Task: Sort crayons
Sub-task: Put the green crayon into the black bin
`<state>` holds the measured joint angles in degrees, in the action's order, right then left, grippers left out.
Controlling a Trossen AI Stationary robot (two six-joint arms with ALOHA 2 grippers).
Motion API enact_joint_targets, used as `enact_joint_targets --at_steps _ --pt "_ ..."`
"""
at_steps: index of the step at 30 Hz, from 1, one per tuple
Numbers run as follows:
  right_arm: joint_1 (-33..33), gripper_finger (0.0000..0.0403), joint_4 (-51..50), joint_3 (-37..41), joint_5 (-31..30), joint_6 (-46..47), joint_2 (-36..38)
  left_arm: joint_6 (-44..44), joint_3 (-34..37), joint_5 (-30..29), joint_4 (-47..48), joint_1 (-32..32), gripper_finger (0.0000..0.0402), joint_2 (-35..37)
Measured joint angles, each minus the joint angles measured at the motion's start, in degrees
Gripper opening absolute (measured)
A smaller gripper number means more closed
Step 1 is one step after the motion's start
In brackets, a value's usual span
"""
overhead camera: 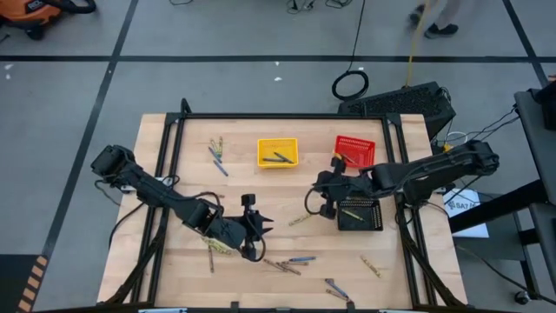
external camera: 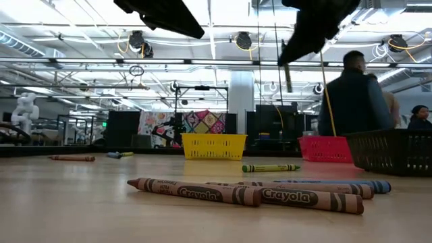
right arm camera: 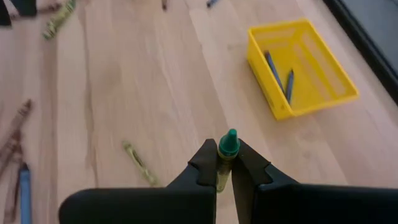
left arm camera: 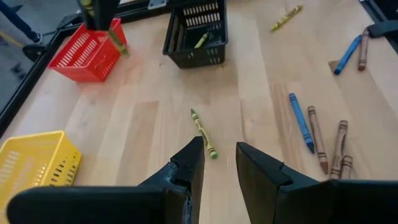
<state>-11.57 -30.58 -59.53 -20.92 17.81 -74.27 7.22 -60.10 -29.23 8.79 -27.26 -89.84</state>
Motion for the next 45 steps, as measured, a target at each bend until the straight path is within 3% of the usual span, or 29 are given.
enact_joint_targets --at_steps 7,23,45 --pt "-0.2 0.0002 -10.2 0.0 0.2 6.7 2.3 1.5 0.0 0.0 2.2 1.3 0.0099 0.0" --pt "-4.8 0.0002 -24.5 0.0 7.7 21.8 3.0 1.6 0.0 0.3 4.0 1.8 0.0099 0.0" --pt "-15.2 0.0002 -33.5 3.0 9.6 39.3 3.0 3.0 0.0 0.5 4.2 1.7 0.0099 0.0"
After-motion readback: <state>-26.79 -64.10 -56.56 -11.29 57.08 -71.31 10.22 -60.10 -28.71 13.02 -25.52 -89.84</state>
